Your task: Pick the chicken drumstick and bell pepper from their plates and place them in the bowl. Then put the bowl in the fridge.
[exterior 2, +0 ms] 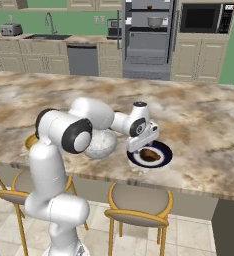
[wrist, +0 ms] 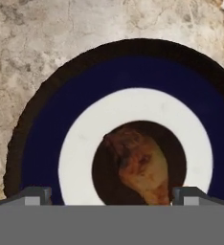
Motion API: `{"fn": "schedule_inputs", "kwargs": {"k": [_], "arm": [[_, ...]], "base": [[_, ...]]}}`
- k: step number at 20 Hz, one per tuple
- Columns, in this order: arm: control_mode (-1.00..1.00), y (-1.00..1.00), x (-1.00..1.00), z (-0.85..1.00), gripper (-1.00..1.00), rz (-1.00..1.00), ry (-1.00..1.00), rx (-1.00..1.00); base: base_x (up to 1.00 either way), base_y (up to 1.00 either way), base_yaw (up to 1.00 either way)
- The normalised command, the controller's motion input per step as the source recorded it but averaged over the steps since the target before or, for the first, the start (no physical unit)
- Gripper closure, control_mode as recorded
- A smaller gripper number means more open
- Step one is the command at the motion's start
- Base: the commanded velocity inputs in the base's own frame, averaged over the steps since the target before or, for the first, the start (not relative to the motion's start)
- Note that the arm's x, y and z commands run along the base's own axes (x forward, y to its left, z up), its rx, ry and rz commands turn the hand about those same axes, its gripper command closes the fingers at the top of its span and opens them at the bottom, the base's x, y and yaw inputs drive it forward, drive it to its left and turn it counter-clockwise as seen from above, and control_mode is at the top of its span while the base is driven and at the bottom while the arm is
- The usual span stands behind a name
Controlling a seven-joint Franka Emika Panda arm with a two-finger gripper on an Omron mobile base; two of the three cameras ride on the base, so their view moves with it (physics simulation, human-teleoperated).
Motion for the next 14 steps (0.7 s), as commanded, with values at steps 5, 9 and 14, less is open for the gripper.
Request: {"fn": "schedule_inputs", "kwargs": {"k": [5,9,14], "arm": [[-1.0,-0.16,0.32,-0.22,-1.0,0.0,0.1,0.0],[-1.0,-0.16,0.2,-0.22,-1.0,0.0,0.12,0.0],[-1.0,-0.09,0.04,-0.18,-1.0,-0.01,0.03,0.0]], "base": [[0.0,0.0,0.0],[0.0,0.0,0.0],[0.0,0.0,0.0]]}}
